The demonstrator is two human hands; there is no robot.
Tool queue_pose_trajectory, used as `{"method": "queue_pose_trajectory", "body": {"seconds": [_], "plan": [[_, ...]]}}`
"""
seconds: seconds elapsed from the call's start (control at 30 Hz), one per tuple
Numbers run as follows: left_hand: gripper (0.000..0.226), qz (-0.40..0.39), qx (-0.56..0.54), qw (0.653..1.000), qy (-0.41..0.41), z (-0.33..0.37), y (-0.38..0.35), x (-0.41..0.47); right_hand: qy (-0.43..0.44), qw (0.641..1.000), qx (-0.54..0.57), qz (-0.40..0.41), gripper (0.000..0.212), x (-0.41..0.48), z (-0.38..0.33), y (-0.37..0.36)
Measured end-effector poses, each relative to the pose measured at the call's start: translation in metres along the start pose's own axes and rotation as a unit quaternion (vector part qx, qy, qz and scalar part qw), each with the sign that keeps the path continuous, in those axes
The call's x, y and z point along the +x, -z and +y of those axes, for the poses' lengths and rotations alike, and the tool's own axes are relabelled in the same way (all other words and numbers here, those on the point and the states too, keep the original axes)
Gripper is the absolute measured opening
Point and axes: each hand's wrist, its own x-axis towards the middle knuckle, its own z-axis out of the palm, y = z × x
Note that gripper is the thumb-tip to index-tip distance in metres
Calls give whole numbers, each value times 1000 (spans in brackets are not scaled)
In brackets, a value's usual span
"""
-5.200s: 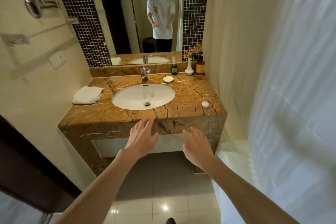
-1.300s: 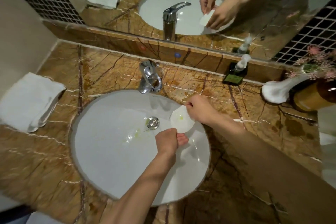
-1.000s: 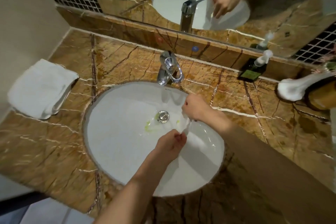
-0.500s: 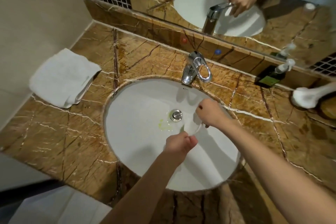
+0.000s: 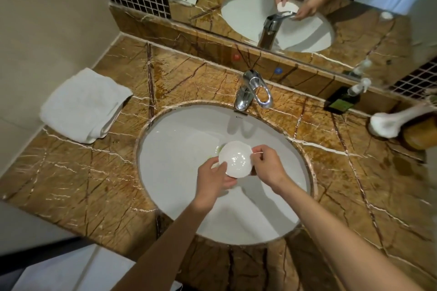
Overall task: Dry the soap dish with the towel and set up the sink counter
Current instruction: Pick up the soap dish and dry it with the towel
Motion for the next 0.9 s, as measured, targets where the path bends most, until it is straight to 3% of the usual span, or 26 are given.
{"method": "queue_pose_trajectory", "body": {"seconds": [0.23,0.47,0.67,0.9], "plan": [[29,86,-48,995,-21,12,48,-15,-12,986,113,-120,14,-14,-29,-43],[34,175,-135,975,1,28,108,-36,50,976,22,-209,24,-27,-81,-101],[39,222,-163,961,-13,58,175,-26,110,964,-35,-239,23,-23,-138,-156],[18,172,-90,981,0,81,263,11,206,940,-144,-233,28,-19,-178,-221]]}}
